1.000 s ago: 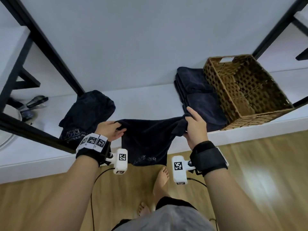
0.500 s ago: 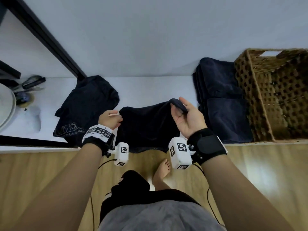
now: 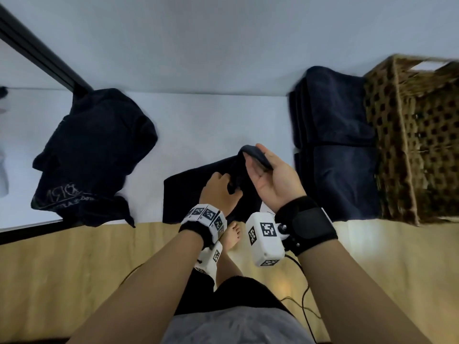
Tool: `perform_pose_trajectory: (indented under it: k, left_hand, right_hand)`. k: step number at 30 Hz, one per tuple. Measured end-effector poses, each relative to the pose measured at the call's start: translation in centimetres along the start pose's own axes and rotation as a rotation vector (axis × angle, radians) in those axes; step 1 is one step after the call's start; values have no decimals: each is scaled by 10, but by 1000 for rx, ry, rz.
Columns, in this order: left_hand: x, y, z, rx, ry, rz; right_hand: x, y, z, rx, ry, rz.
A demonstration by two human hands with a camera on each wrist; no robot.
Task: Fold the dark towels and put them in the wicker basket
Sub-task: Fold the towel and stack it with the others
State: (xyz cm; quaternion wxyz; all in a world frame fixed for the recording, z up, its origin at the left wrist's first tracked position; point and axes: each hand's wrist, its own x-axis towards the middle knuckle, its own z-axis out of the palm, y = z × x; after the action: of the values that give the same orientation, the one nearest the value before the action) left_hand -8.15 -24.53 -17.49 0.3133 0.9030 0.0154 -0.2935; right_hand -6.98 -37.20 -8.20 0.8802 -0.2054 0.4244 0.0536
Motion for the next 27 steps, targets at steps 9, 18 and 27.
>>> perform_pose_trajectory:
  k: [9, 18, 27]
  left_hand:
    - [40, -23, -115, -10, 272, -27]
    - [143, -14, -176, 633, 36, 162]
    - [90, -32, -86, 700, -54, 289]
  right_hand:
    - [42, -28, -9, 36, 62, -19]
    - [111, -25, -20, -117, 103, -1]
    - [132, -6, -36, -743, -107, -103]
